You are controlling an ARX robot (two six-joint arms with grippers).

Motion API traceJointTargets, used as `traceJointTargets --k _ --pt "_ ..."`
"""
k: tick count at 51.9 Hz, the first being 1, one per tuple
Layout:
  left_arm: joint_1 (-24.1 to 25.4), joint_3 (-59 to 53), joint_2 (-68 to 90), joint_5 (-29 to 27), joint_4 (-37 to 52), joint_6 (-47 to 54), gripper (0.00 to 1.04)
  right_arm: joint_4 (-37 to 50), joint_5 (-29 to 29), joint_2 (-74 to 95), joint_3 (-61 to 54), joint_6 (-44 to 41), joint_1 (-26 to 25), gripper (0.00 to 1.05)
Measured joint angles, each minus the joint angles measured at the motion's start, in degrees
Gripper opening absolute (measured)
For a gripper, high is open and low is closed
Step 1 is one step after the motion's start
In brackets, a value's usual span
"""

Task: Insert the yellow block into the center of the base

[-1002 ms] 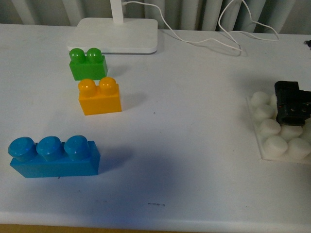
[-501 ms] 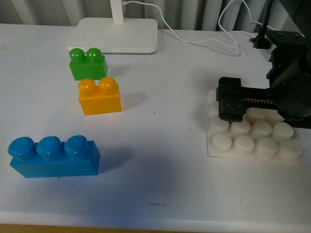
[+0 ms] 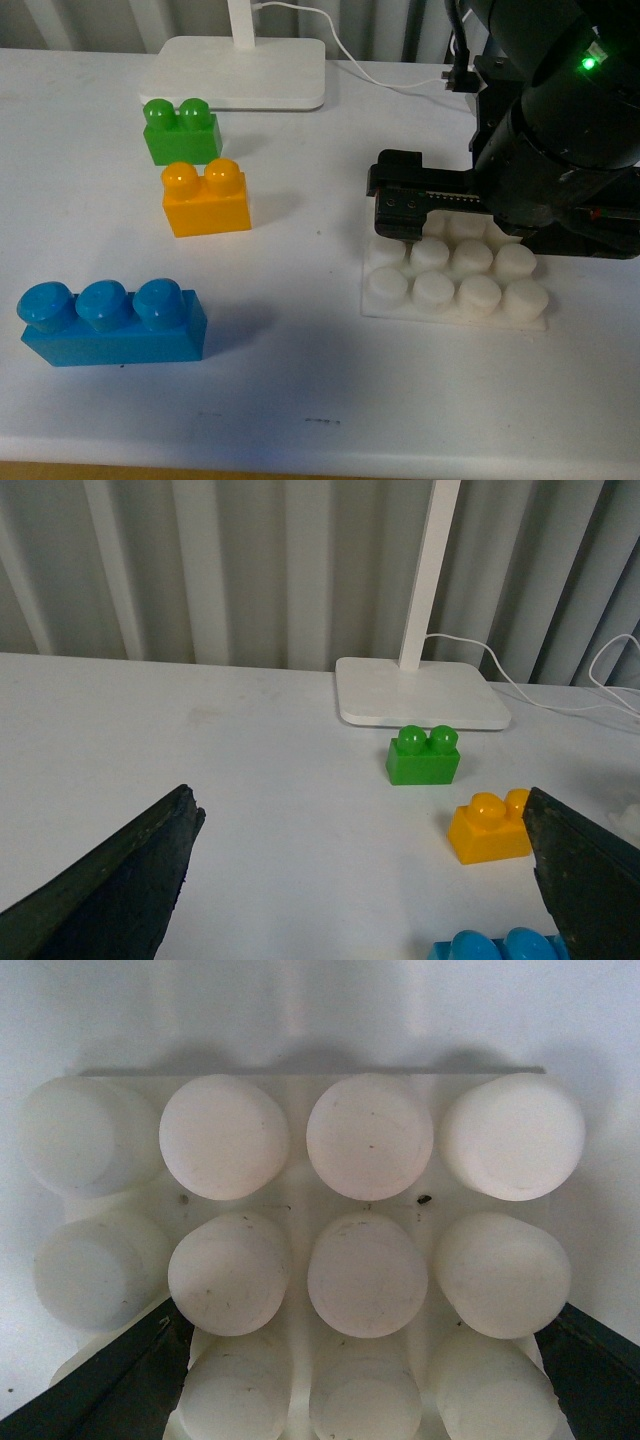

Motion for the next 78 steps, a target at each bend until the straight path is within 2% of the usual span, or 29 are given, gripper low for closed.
traceJointTargets --k 19,42,48,63,78 --pt "0.0 0.0 0.0 0.0 0.0 0.0 0.98 -0.7 0.4 0.7 1.4 1.5 1.4 0.96" --pt "0.0 0.0 0.0 0.0 0.0 0.0 0.98 0.8 3.2 -10.9 -0.8 -2.7 -4.5 0.96" --pt "0.0 0.0 0.0 0.0 0.0 0.0 0.98 3.2 1.2 -15.2 -3.5 -5.4 -7.2 0.96" --pt "0.0 0.0 0.0 0.0 0.0 0.0 0.98 10.6 -8.9 -34.0 -16.1 -13.1 -17.5 0.96" --pt "0.0 0.0 0.0 0.0 0.0 0.0 0.98 19.3 -13.8 -49.2 -27.7 -15.8 -25.2 0.96"
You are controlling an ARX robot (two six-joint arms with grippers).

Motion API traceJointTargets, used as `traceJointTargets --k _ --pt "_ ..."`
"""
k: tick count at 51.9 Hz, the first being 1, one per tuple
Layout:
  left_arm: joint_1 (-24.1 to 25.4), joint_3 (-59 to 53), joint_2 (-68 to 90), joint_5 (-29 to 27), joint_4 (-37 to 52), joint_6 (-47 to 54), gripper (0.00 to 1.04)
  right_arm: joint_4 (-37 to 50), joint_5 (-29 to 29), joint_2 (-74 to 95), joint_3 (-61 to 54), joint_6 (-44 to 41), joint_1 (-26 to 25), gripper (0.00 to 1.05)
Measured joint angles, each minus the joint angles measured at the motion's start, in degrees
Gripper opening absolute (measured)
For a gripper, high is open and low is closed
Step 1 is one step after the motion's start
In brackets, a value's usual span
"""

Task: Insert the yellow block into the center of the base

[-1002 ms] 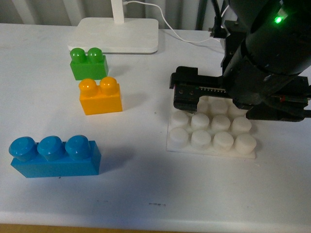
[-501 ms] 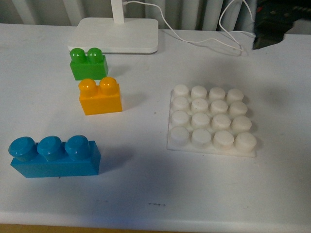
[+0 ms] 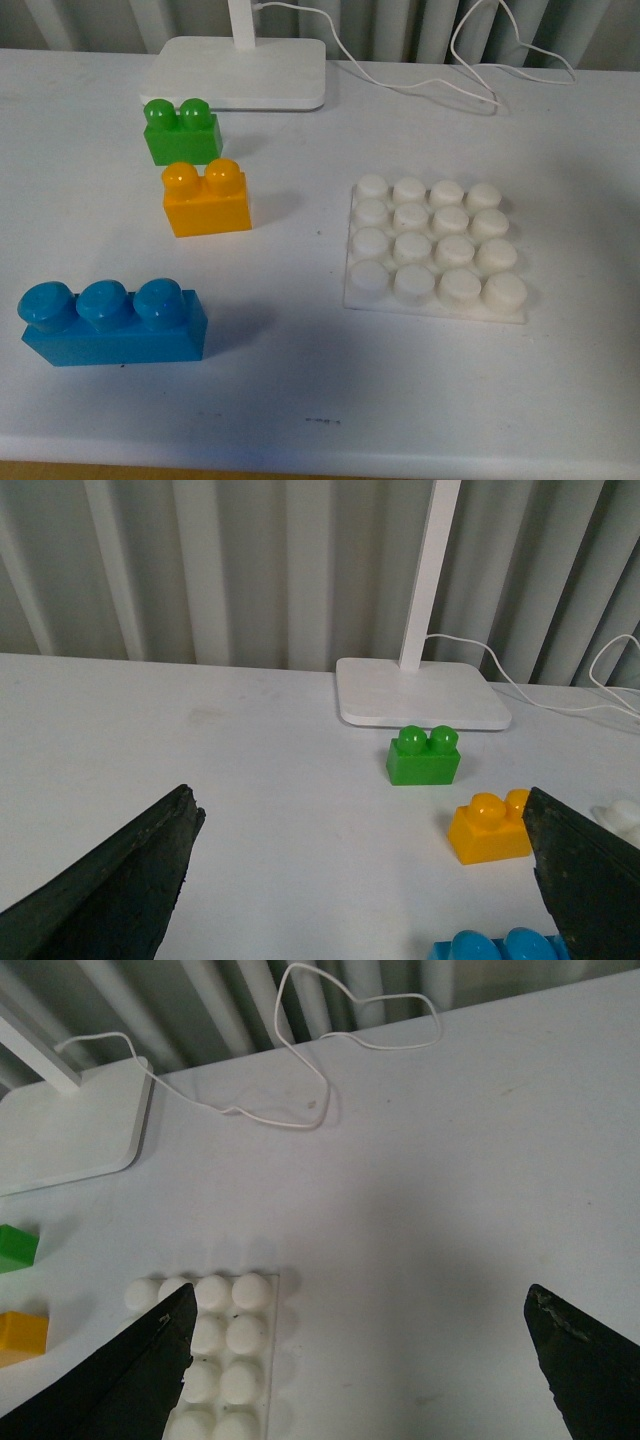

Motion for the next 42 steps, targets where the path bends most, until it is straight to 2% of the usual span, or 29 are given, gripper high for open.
traceJointTargets --k 10,18,21,25,33,35,42 --pt "0.0 0.0 0.0 0.0 0.0 0.0 0.98 4.8 -4.2 -9.6 -8.3 -1.5 -6.6 0.96" --pt "0.0 0.0 0.0 0.0 0.0 0.0 0.98 9.4 -2.2 -14.2 -13.3 -4.4 -8.5 0.94" --pt "0.0 0.0 0.0 0.0 0.0 0.0 0.98 21.7 -1.8 -14.8 -17.9 -7.7 -8.2 0.83" --pt "0.0 0.0 0.0 0.0 0.0 0.0 0.98 30.9 -1.1 -16.3 -22.2 -10.2 -7.4 0.71" --pt "0.0 0.0 0.0 0.0 0.0 0.0 0.98 33.0 1.6 -20.4 -25.5 -11.9 -5.3 0.48" --pt "0.0 0.0 0.0 0.0 0.0 0.0 0.98 32.9 4.3 -21.4 -26.4 -12.2 -3.5 0.41" --pt "0.0 0.0 0.0 0.0 0.0 0.0 0.98 31.3 4.6 -25.4 -29.3 -12.7 -1.3 0.12"
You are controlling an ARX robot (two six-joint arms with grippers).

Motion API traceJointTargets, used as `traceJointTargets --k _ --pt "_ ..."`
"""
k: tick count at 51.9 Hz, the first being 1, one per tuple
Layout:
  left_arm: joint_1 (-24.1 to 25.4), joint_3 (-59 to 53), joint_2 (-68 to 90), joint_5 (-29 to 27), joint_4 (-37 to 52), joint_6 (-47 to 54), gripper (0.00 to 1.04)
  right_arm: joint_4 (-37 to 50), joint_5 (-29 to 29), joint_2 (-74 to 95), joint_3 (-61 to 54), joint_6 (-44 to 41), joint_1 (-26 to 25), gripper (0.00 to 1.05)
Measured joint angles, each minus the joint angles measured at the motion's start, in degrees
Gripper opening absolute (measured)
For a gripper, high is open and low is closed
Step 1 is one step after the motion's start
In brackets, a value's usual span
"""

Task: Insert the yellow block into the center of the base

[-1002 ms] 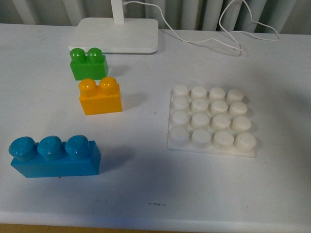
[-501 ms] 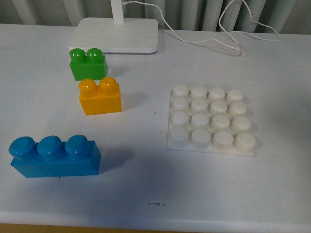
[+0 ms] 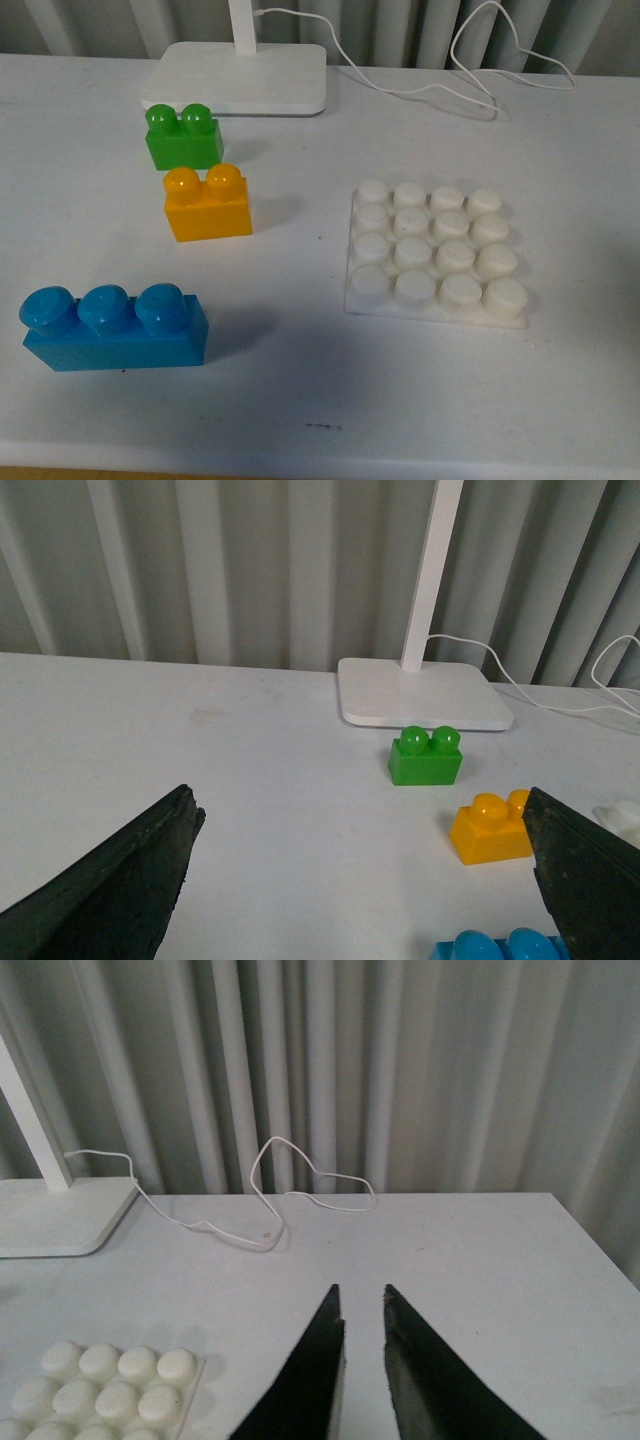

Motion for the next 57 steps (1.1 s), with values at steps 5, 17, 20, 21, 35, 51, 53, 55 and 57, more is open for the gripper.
traceJointTargets --k 5,17,20,21,35,51,53,55,57 --pt "0.0 0.0 0.0 0.0 0.0 0.0 0.98 -1.2 0.2 -2.4 -1.1 -0.2 0.0 0.01" --pt "0.0 0.0 0.0 0.0 0.0 0.0 0.98 -4.7 0.2 -8.0 -3.1 -0.2 0.0 0.01" --pt "0.0 0.0 0.0 0.0 0.0 0.0 0.98 -5.8 0.2 -9.5 -3.5 -0.2 0.0 0.01" --pt "0.0 0.0 0.0 0.0 0.0 0.0 0.98 -6.0 0.2 -9.8 -3.5 -0.2 0.0 0.01" --pt "0.0 0.0 0.0 0.0 0.0 0.0 0.98 -7.7 0.2 -14.4 -5.9 -0.2 0.0 0.01" --pt "0.0 0.0 0.0 0.0 0.0 0.0 0.98 -13.4 0.2 -20.2 -5.9 -0.2 0.0 0.01" --pt "0.0 0.0 0.0 0.0 0.0 0.0 0.98 -13.9 0.2 -20.7 -5.9 -0.2 0.0 0.01" --pt "0.0 0.0 0.0 0.0 0.0 0.0 0.98 -14.5 0.2 -21.3 -5.9 -0.2 0.0 0.01" --pt "0.0 0.0 0.0 0.0 0.0 0.0 0.98 -15.1 0.2 -21.9 -5.9 -0.2 0.0 0.01"
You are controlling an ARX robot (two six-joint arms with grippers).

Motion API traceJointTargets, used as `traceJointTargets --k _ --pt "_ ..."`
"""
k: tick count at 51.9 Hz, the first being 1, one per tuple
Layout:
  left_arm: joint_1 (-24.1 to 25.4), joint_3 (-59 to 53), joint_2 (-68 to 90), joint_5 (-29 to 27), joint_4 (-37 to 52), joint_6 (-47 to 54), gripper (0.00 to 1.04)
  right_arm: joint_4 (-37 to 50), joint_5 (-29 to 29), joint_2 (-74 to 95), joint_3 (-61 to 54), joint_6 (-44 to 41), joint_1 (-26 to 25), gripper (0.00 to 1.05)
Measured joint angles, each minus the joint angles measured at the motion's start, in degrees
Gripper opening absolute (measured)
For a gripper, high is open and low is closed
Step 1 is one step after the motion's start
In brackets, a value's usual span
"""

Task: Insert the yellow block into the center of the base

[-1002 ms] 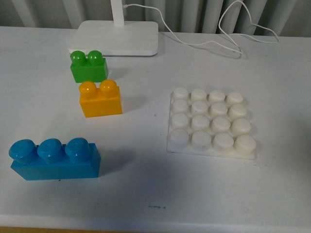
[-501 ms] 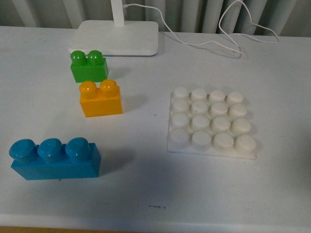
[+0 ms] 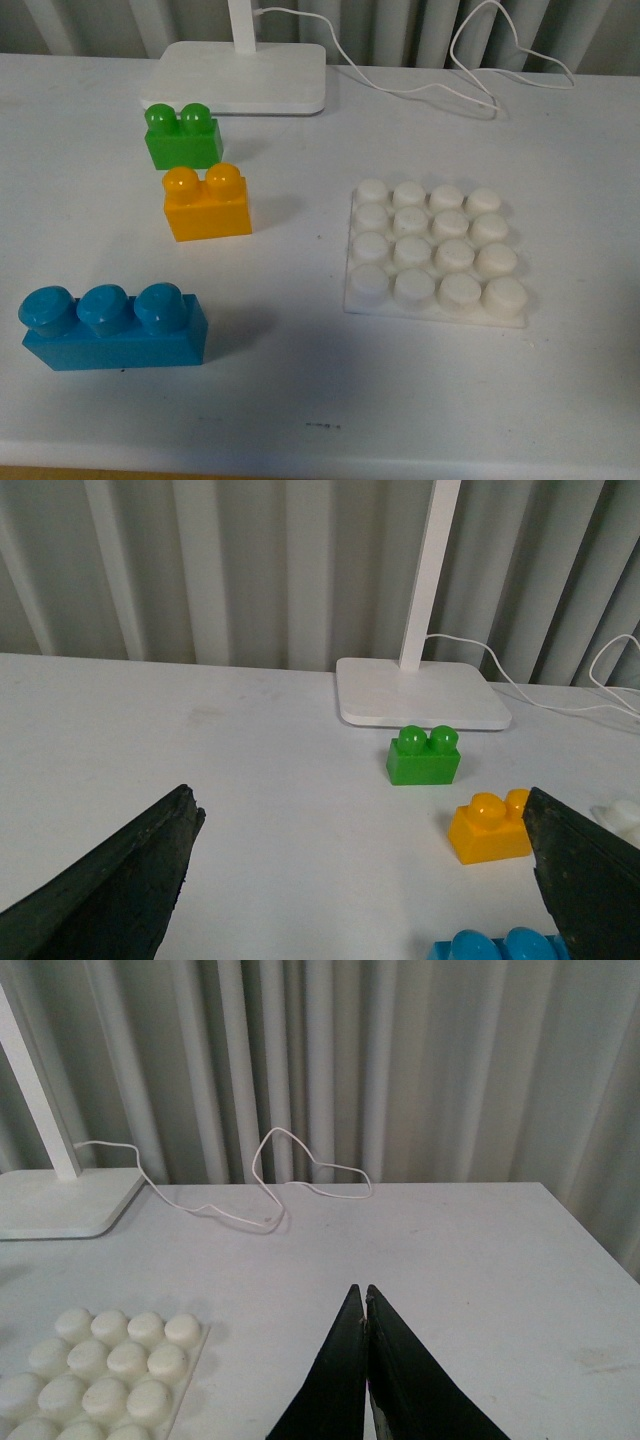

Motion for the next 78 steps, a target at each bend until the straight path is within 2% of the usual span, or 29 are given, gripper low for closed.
traceJointTargets --k 8,14,42,48,54,62,64,66,67,71,78 --pt "0.0 0.0 0.0 0.0 0.0 0.0 0.98 -1.9 0.0 -1.9 0.0 0.0 0.0 0.01" --pt "0.0 0.0 0.0 0.0 0.0 0.0 0.98 -11.3 0.0 -9.5 0.0 0.0 0.0 0.01" --pt "0.0 0.0 0.0 0.0 0.0 0.0 0.98 -11.9 0.0 -11.5 0.0 -0.1 0.0 0.01" --pt "0.0 0.0 0.0 0.0 0.0 0.0 0.98 -11.9 0.0 -11.5 0.0 -0.1 0.0 0.25" --pt "0.0 0.0 0.0 0.0 0.0 0.0 0.98 -11.9 0.0 -11.5 0.0 -0.1 0.0 0.54" --pt "0.0 0.0 0.0 -0.1 0.0 0.0 0.98 -11.9 0.0 -11.5 0.0 -0.1 0.0 0.79" --pt "-1.0 0.0 0.1 -3.0 0.7 -0.6 0.98 -11.9 0.0 -11.5 0.0 -0.1 0.0 0.86" --pt "-3.0 0.0 1.2 -10.9 3.3 -1.5 0.98 -11.9 0.0 -11.5 0.0 -0.1 0.0 0.94" --pt "-3.2 0.1 1.8 -11.4 3.8 -1.5 0.98 -11.9 0.0 -11.5 0.0 0.0 0.0 0.97" --pt "-1.7 1.7 8.3 -6.8 6.7 -0.8 0.98 -11.9 0.0 -11.5 0.0 -0.1 0.0 0.95" --pt "2.8 7.6 22.1 7.6 13.6 4.0 0.98 -11.9 0.0 -11.5 0.0 -0.1 0.0 0.95"
